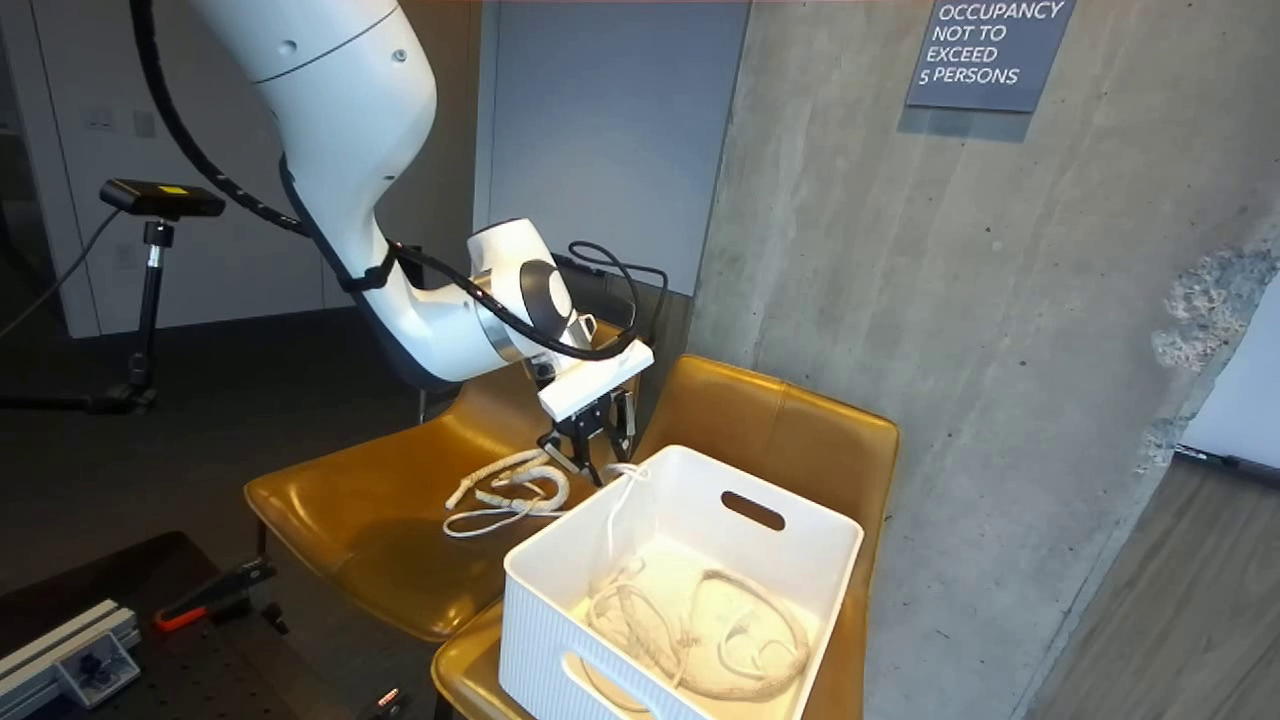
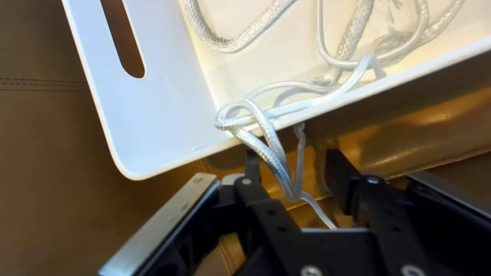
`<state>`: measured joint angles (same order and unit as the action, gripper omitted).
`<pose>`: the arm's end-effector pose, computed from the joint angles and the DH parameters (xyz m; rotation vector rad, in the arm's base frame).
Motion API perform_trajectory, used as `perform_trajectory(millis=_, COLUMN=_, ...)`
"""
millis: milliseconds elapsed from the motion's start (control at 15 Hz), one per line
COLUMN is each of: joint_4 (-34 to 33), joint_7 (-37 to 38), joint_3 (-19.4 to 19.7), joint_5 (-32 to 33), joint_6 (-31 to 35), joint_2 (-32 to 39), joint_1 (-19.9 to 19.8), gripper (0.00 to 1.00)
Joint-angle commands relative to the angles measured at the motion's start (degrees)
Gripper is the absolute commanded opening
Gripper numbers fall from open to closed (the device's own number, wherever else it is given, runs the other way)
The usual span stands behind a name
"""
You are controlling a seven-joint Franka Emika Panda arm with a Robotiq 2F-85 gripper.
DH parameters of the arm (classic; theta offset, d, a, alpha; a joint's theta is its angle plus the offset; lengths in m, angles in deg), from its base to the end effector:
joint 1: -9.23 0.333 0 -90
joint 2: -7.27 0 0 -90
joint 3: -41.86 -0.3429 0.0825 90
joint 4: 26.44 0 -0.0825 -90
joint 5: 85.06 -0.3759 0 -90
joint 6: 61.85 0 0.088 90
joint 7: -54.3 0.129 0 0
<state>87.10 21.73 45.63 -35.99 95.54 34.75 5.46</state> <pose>0.6421 -0.0585 0.2529 2.1615 1.4863 0.1093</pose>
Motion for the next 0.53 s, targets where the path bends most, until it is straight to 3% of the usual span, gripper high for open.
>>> perform_trajectory(millis=0, joint_4=-1.0, joint_7=-0.3, joint_3=0.0, joint_5=0.7, joint_6=-0.3, joint_2=0.3, joint_1=-0.7, gripper=0.17)
perform_trajectory(millis=133, joint_4=-0.9, joint_7=-0.4, joint_3=0.0, joint_5=0.5, joint_6=-0.5, joint_2=0.0, joint_1=-1.0, gripper=0.02)
perform_trajectory(millis=467, joint_4=-1.3, joint_7=-0.8, joint_3=-0.2, joint_5=-0.1, joint_6=-1.4, joint_2=-1.4, joint_1=-1.5, gripper=0.01)
